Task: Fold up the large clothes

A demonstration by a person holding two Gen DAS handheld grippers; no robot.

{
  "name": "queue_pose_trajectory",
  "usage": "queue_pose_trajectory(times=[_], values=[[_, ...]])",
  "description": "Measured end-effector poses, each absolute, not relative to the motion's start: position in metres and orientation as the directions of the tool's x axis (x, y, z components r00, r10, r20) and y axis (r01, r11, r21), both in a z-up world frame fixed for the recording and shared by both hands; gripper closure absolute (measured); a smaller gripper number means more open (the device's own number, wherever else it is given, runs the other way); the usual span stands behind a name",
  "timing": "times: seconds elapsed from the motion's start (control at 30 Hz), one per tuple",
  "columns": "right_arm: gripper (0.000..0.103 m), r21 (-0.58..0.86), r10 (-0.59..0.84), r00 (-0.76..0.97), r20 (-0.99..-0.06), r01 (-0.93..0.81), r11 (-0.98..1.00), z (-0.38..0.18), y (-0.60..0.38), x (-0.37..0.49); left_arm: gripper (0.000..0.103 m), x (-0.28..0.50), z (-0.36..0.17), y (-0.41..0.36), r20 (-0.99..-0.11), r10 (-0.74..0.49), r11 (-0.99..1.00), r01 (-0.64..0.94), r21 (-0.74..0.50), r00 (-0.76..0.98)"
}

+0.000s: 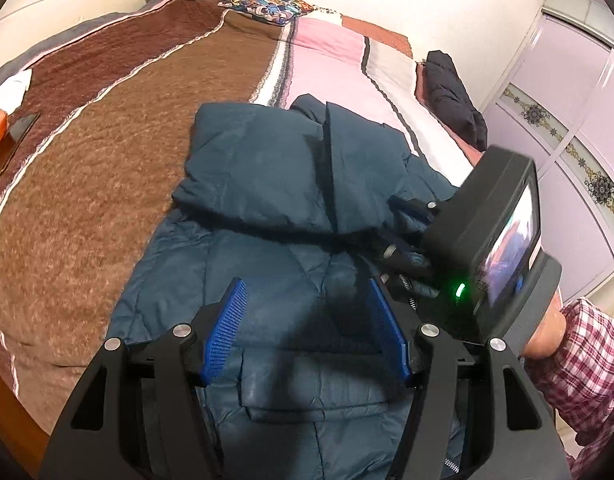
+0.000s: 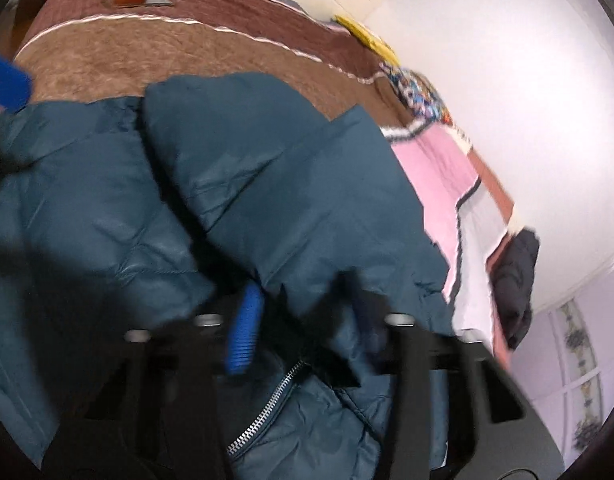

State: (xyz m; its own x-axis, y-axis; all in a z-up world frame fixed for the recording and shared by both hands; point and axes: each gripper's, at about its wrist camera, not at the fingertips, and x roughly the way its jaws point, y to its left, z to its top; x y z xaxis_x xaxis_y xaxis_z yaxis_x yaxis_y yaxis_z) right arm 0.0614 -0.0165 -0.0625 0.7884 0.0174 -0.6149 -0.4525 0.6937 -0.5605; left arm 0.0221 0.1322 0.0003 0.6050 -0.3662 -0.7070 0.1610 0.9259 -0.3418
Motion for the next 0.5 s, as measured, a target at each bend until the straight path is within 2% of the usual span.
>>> queue_pose_trajectory(times=[0.03, 0.07, 0.17, 0.2, 0.37, 0.4, 0.47, 0.5], values=[[0.093, -0.516, 0.037, 0.788, -0.615, -0.438, 0.736, -0.053, -0.024, 0.063, 0.042, 0.023, 0.000, 0.133, -0.707, -0.367, 0.925, 0.160, -0.344, 0.605], [0.094, -0.481, 0.050, 0.789, -0.613, -0.423, 0.768, -0.047, -0.031, 0.065, 0.042, 0.022, -0.002, 0.134, -0.707, -0.367, 0.925, 0.158, -0.345, 0.604], [0.095, -0.298, 0.114, 0.786, -0.608, -0.359, 0.885, -0.017, -0.067, 0.069, 0.042, 0.025, -0.004, 0.133, -0.713, -0.367, 0.924, 0.148, -0.352, 0.597], [0.095, -0.194, 0.145, 0.781, -0.608, -0.323, 0.926, -0.007, -0.088, 0.071, 0.042, 0.026, -0.005, 0.133, -0.714, -0.368, 0.924, 0.147, -0.354, 0.596], [0.094, 0.134, 0.203, 0.762, -0.615, -0.153, 0.979, 0.009, -0.164, 0.075, 0.042, 0.028, -0.003, 0.124, -0.715, -0.373, 0.924, 0.167, -0.344, 0.592], [0.092, 0.198, 0.211, 0.745, -0.632, -0.107, 0.974, 0.004, -0.182, 0.078, 0.042, 0.029, -0.002, 0.121, -0.716, -0.373, 0.924, 0.172, -0.340, 0.590], [0.078, 0.264, 0.215, 0.719, -0.660, -0.046, 0.963, -0.005, -0.206, 0.078, 0.042, 0.031, 0.000, 0.116, -0.716, -0.373, 0.925, 0.182, -0.333, 0.590], [0.060, 0.293, 0.218, 0.702, -0.678, -0.013, 0.956, -0.012, -0.218, 0.077, 0.042, 0.032, 0.002, 0.114, -0.716, -0.373, 0.926, 0.187, -0.328, 0.590]])
